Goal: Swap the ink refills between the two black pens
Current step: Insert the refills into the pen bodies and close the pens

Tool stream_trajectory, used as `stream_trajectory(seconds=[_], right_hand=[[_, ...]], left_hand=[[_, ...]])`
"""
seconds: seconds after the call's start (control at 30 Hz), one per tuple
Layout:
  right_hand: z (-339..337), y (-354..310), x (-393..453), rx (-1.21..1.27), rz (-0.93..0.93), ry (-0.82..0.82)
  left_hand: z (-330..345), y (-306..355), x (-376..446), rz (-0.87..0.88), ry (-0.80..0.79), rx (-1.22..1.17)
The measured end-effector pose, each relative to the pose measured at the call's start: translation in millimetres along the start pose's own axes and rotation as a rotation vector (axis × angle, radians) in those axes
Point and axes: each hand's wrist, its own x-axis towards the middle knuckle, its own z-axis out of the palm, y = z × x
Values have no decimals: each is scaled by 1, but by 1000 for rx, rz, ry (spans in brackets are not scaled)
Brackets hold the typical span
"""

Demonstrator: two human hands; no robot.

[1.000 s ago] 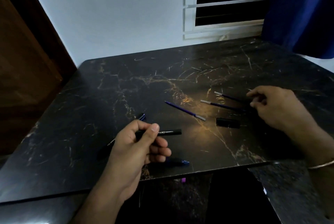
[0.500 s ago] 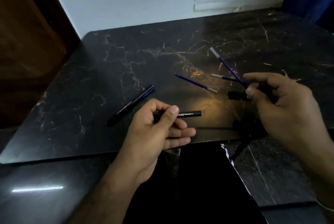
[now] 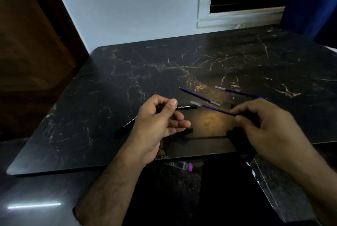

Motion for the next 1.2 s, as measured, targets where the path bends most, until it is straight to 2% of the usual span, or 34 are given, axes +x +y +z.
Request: stream_trajectory(seconds=[0.23,0.47,0.67,0.8,0.9,0.93,0.97,1.07,1.13,1.2], right_hand=[[-17,6,6,-177,-112,118],[-11,9,8,-156,-186,90],[-13,6,14,-132,-174,56],[0,-32,27,72,-244,-111],[1,-54,51,500,-143,-272],[0,-54,59,543,-83,-291],[2,-52,66,469,-57,-283],[25,-47,70,-66,-150,-339],[50,-49,66,-217,-256,-393],[63,-51,63,-287,-299,-361]], left_hand=[[-6,1,7,-52,-43,-16],[-5,4,7,-70,-38,-32],[-3,6,6,-78,-55,-34],[1,9,2,-146,-144,-171],[-8,12,-2,-166,-64,-354],[-15,14,-3,-158,-29,-395],[-23,15,-5,-154,0,-427],[-42,18,-10,-146,64,-479],[-48,18,-13,-141,81,-483],[-48,18,-15,-133,87,-467]])
